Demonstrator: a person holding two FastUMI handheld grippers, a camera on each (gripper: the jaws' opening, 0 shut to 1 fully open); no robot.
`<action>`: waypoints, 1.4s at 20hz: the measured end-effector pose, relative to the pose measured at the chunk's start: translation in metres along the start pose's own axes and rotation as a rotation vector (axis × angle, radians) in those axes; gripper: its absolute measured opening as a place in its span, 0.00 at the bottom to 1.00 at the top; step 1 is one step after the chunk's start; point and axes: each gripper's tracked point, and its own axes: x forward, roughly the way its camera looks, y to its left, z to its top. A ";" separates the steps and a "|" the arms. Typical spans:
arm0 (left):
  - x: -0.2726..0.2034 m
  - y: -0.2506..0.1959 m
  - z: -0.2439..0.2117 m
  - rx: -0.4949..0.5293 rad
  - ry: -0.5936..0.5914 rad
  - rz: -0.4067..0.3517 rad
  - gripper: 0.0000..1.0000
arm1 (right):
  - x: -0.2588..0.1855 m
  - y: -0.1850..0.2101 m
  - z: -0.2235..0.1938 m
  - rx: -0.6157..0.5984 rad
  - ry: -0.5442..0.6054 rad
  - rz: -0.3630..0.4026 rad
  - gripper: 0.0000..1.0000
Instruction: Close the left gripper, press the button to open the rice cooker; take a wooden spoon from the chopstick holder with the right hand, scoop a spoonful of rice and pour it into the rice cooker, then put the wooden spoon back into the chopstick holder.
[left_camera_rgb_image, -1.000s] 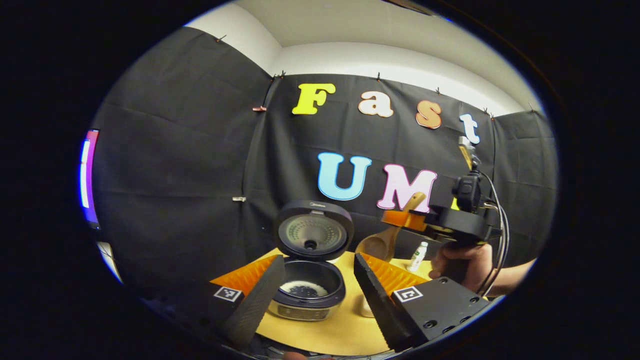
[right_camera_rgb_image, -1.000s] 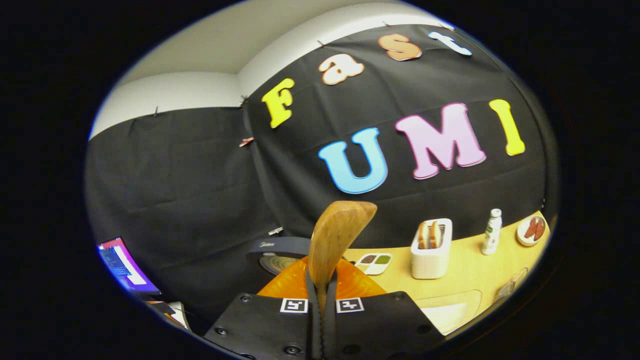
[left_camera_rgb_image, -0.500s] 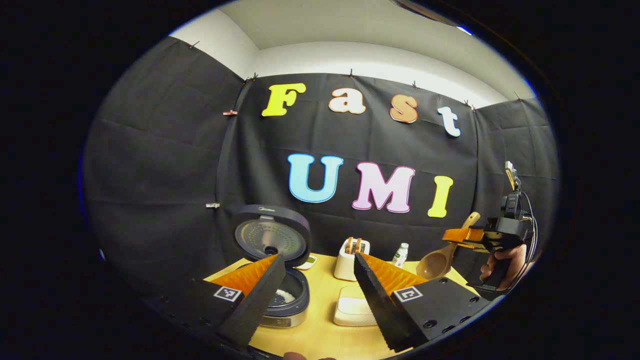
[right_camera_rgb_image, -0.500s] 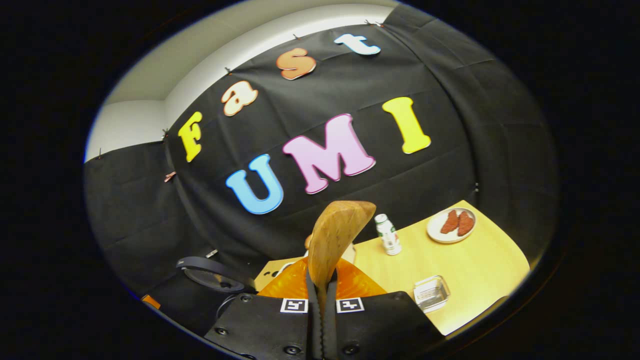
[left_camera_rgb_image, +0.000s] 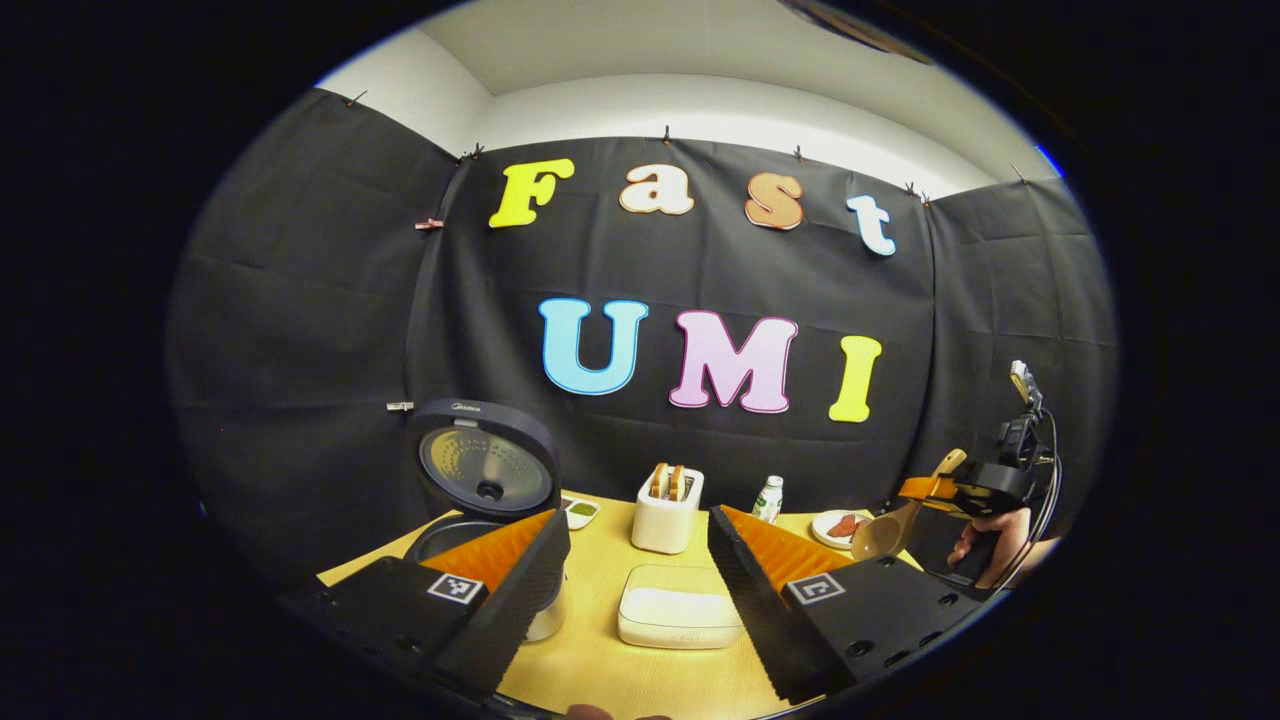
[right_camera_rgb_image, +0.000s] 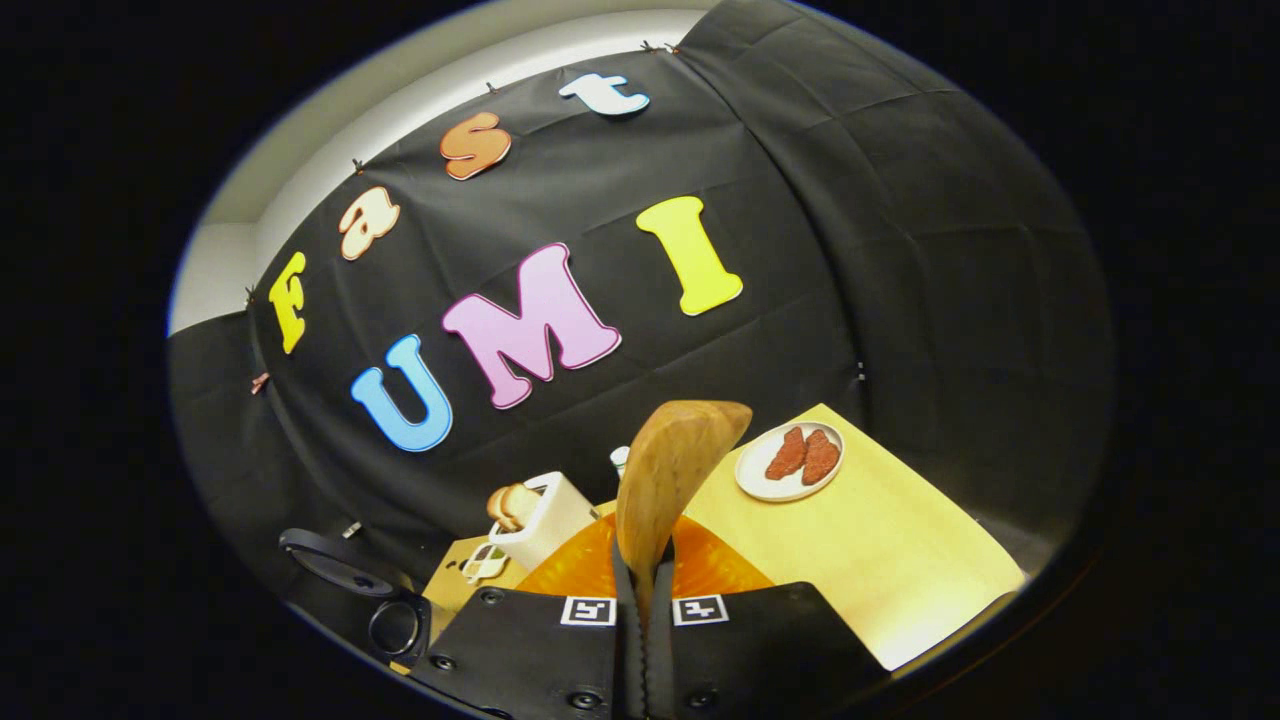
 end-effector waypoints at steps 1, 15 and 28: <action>-0.001 -0.001 -0.002 0.001 0.008 0.005 0.94 | 0.007 -0.007 -0.005 -0.009 0.006 -0.011 0.06; -0.030 0.031 -0.024 -0.004 0.110 0.153 0.94 | 0.093 -0.032 -0.115 -0.211 0.070 -0.041 0.06; -0.034 0.026 -0.027 0.032 0.138 0.161 0.94 | 0.103 -0.042 -0.155 -0.198 0.100 -0.067 0.14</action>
